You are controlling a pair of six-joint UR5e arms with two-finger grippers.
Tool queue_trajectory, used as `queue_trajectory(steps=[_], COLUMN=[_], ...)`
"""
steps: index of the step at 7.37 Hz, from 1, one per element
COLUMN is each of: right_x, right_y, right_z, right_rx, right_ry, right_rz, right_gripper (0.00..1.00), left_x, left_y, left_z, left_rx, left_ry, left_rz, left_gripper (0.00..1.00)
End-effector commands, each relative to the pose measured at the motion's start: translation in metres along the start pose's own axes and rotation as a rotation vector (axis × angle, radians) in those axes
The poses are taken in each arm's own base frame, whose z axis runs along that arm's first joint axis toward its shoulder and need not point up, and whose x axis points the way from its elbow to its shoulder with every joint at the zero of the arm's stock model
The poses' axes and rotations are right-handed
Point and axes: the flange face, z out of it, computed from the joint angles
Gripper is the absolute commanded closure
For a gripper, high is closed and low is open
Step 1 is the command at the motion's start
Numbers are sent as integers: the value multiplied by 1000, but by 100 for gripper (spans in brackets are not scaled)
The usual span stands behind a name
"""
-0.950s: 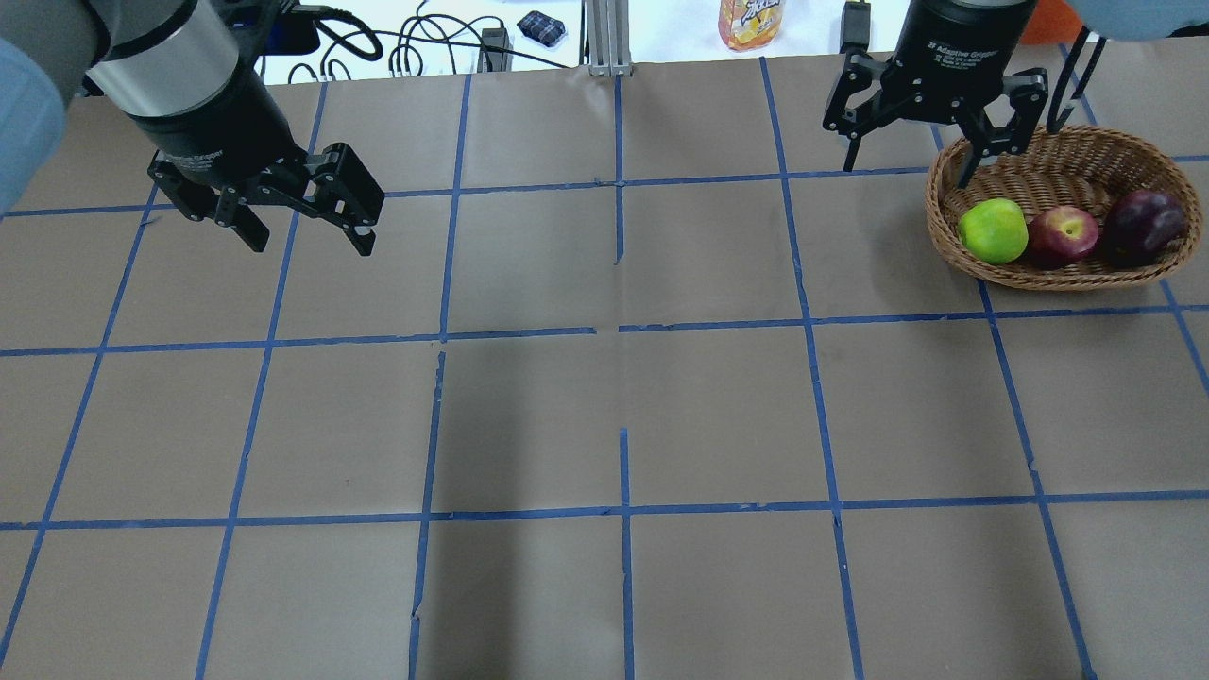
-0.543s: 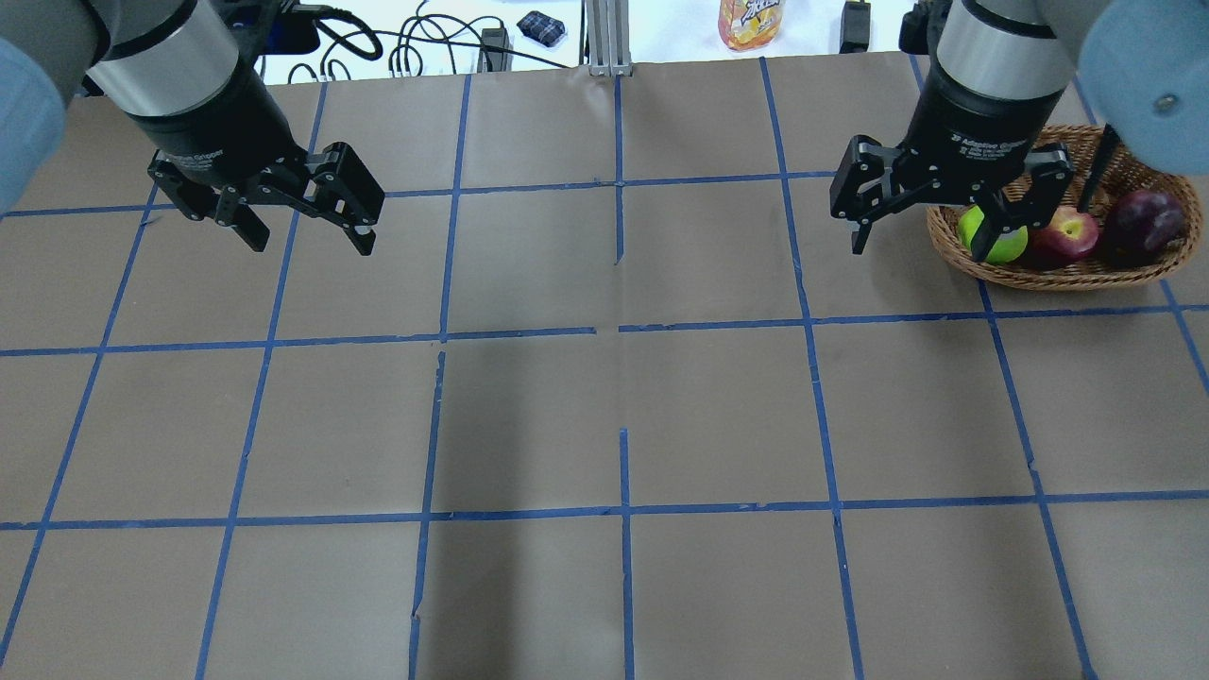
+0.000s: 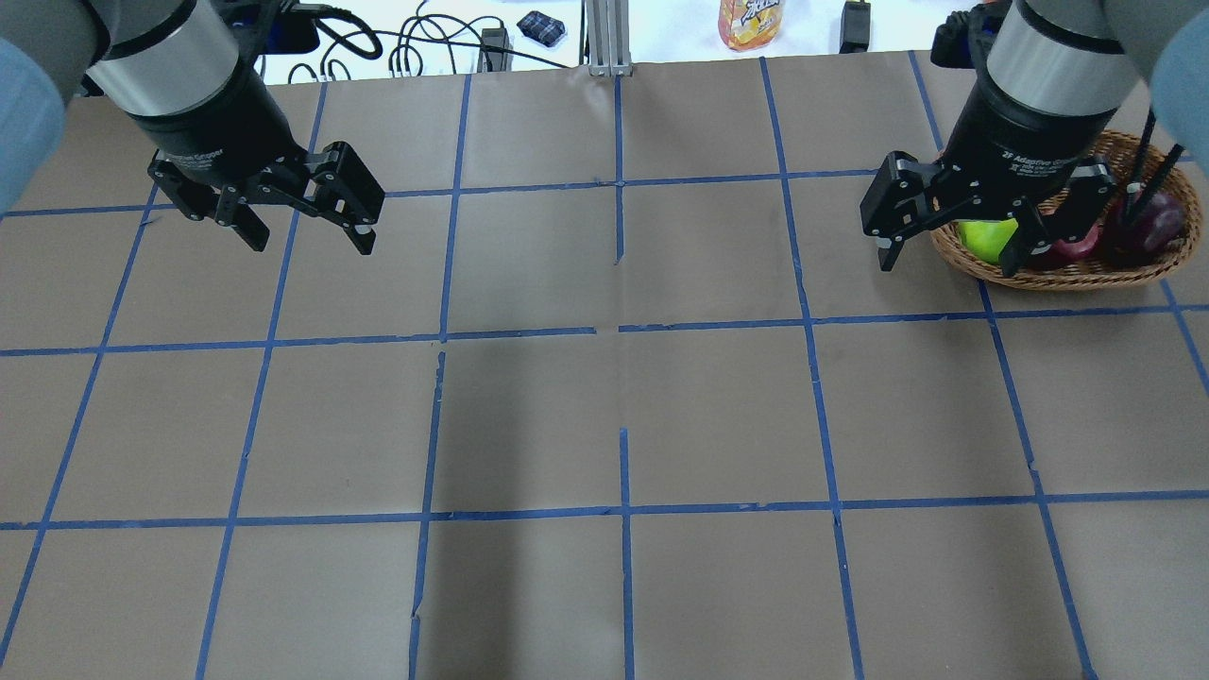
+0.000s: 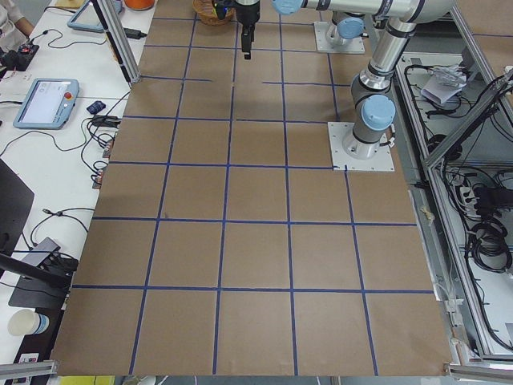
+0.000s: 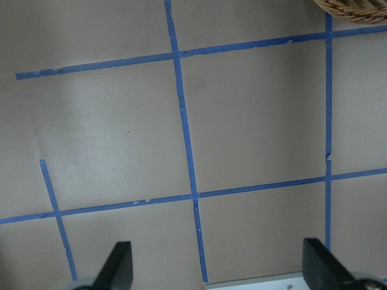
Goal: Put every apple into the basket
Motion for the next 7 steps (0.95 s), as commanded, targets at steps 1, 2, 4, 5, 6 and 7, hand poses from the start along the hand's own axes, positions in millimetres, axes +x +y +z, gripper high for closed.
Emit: queue_trajectory(steps=[1, 2, 4, 5, 6, 7], right_x=[1, 3, 2, 3, 3, 3], right_y=[4, 8, 9, 8, 8, 8], right_z=[-10, -13, -14, -15, -15, -14], right_rx=[17, 25, 28, 34, 35, 30], right_ry=[-30, -20, -30, -25, -22, -20], right_rz=[6, 6, 1, 2, 1, 1], right_gripper=[0, 0, 0, 0, 0, 0], left_x=[0, 0, 0, -1, -1, -1], left_y=[1, 0, 1, -1, -1, -3], left_z=[-1, 0, -1, -1, -1, 1], left_rx=[2, 1, 2, 2, 4, 2], left_ry=[-1, -1, -2, -13, -12, -2], left_rz=[0, 0, -5, -6, -6, -11], left_gripper=[0, 0, 0, 0, 0, 0])
